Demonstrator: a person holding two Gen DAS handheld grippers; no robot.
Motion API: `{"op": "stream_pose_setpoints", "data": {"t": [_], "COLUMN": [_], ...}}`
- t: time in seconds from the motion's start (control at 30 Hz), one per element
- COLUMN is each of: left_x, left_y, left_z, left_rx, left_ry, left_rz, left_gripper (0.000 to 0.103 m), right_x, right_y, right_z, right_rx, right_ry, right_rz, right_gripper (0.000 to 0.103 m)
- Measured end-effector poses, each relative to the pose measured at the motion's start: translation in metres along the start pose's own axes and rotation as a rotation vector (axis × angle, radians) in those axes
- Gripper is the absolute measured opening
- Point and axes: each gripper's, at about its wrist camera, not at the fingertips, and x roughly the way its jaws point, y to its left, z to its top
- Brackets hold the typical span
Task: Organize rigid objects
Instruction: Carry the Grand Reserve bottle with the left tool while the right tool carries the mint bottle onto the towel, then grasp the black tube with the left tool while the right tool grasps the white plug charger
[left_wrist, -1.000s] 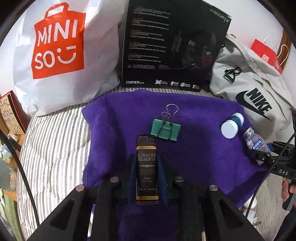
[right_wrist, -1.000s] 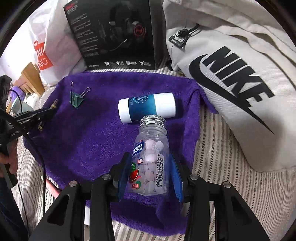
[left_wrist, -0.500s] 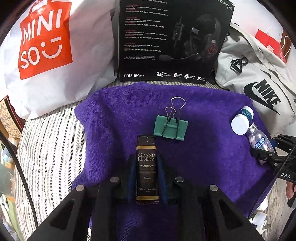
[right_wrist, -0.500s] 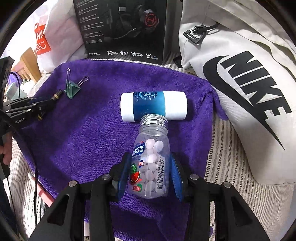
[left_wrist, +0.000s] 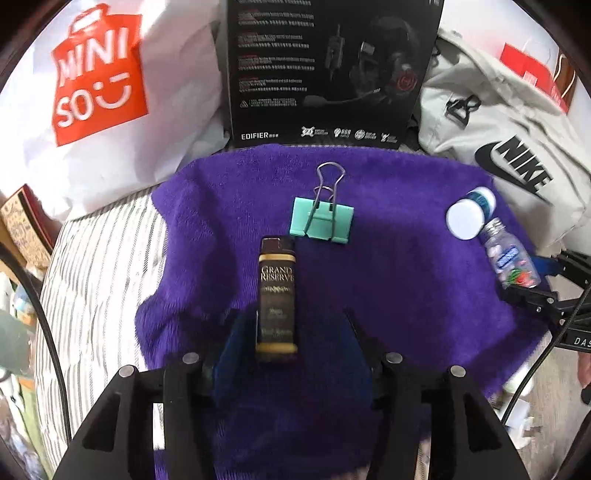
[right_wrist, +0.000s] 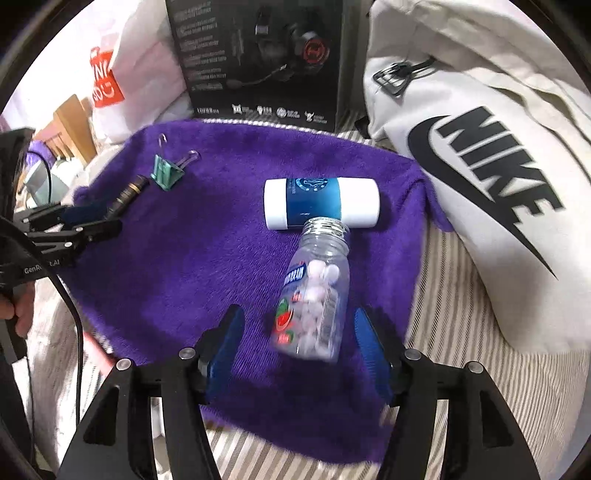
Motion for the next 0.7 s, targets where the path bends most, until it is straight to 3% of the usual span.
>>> {"op": "stream_pose_setpoints", "data": {"t": [0.17, 0.37, 0.7], "left_x": [-0.042, -0.076, -0.064], "left_y": [-0.011, -0.032, -0.075], "left_z": [-0.015, -0.053, -0.102], "left_rx": [0.006, 0.021, 0.049], "left_ry": [-0.047, -0.064, -0.004], "left_rz": [-0.002, -0.027, -0.093], "left_gripper": [0.051, 0.051, 0.051], "right_x": [-0.033, -0.069, -0.098], "right_y": [-0.008, -0.013, -0.009], "right_z": [-0.016, -0.050, -0.118], "right_rx": [0.056, 0.110, 0.223], "right_ry": [-0.050, -0.100, -0.102], "right_rz": [0.012, 0.024, 0.066], "right_gripper": [0.074, 0.076, 0.080]}}
